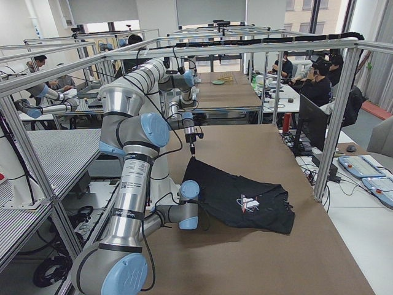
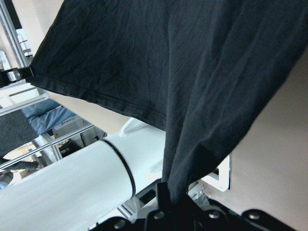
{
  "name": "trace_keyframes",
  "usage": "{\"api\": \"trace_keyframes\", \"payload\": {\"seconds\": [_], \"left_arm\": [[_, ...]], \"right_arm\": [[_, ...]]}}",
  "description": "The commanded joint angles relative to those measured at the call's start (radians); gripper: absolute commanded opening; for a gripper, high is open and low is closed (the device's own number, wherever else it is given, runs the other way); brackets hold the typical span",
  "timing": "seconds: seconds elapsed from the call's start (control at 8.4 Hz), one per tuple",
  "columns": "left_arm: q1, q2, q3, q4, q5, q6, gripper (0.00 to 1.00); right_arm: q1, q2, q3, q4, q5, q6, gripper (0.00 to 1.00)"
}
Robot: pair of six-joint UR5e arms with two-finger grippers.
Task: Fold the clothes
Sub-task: 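Lift the hem with both grippers and carry it toward the collar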
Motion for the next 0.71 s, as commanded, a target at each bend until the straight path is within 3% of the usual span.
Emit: {"api": "trace_keyframes", "payload": {"seconds": [0.0,0.24,0.6], "left_arm": [[0.059,0.052,-0.095,-0.004,-0.024,-0.007,0.0],[0.047,0.032,-0.068,-0.001,-0.016,-0.009,0.0],[-0.145,-0.126,0.064,0.007,-0.087,-0.006,0.0]], "right_arm": [[0.007,-0.052,-0.008,0.236,0.083,0.125,0.0],[0.102,-0.002,-0.097,0.237,0.077,0.126,0.0],[0.277,0.097,-0.234,0.156,0.066,0.083,0.0]]}}
